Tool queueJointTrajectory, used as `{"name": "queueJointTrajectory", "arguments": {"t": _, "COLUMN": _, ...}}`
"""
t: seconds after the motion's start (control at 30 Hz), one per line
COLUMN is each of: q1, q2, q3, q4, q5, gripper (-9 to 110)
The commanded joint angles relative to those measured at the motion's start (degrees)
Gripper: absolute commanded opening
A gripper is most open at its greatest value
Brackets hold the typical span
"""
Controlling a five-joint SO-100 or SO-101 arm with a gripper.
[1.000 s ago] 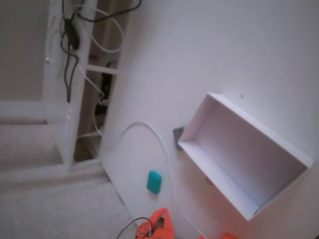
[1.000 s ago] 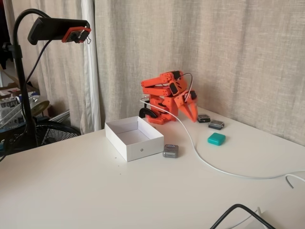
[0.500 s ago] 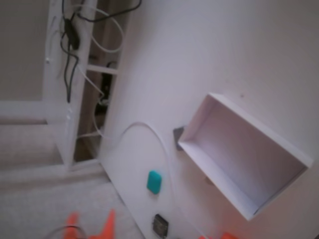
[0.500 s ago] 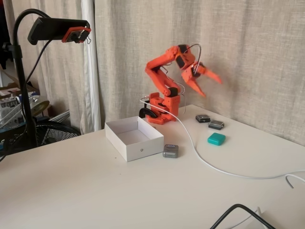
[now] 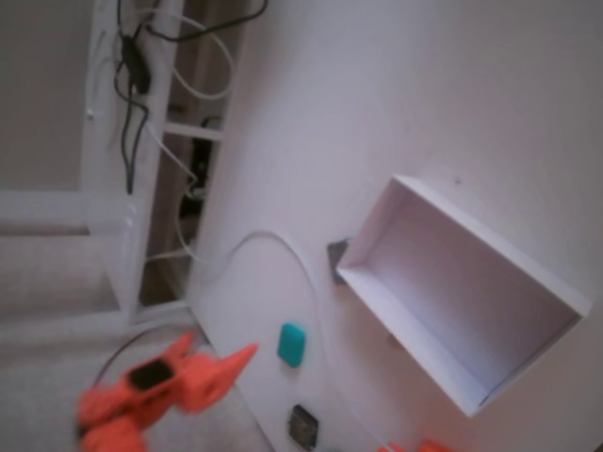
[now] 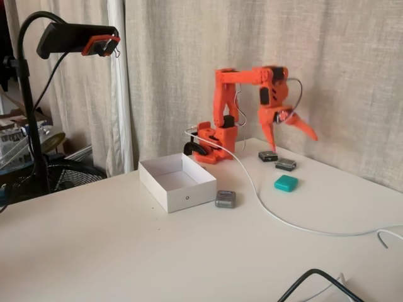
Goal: Grasp the green cube and put it in the bin.
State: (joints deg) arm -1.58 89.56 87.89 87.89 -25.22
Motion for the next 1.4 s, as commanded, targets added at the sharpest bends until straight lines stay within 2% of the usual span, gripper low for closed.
{"name": "queueJointTrajectory", "arguments": {"t": 0.0, "q1": 1.8, "q2": -0.7, "q3": 5.7, "q4": -9.2, "q5": -1.6, "gripper": 54}}
{"name": "queueJointTrajectory", "arguments": {"t": 0.1, "q1": 1.8, "q2": 0.3, "q3": 11.2, "q4": -12.7, "q5": -3.8, "gripper": 54}}
{"name": "queueJointTrajectory", "arguments": {"t": 0.43, "q1": -1.6, "q2": 9.2, "q3": 23.1, "q4": -12.8, "q5": -8.6, "gripper": 54}}
{"name": "queueJointTrajectory", "arguments": {"t": 0.57, "q1": -3.3, "q2": 7.5, "q3": 23.2, "q4": -12.1, "q5": -8.6, "gripper": 54}}
{"name": "queueJointTrajectory", "arguments": {"t": 0.93, "q1": -5.4, "q2": 0.7, "q3": 24.8, "q4": -21.5, "q5": -9.1, "gripper": 53}}
{"name": "queueJointTrajectory", "arguments": {"t": 1.1, "q1": -5.1, "q2": 0.7, "q3": 25.0, "q4": -20.6, "q5": -12.9, "gripper": 53}}
{"name": "queueJointTrajectory", "arguments": {"t": 1.37, "q1": -4.8, "q2": -0.7, "q3": 26.2, "q4": -16.4, "q5": -12.8, "gripper": 53}}
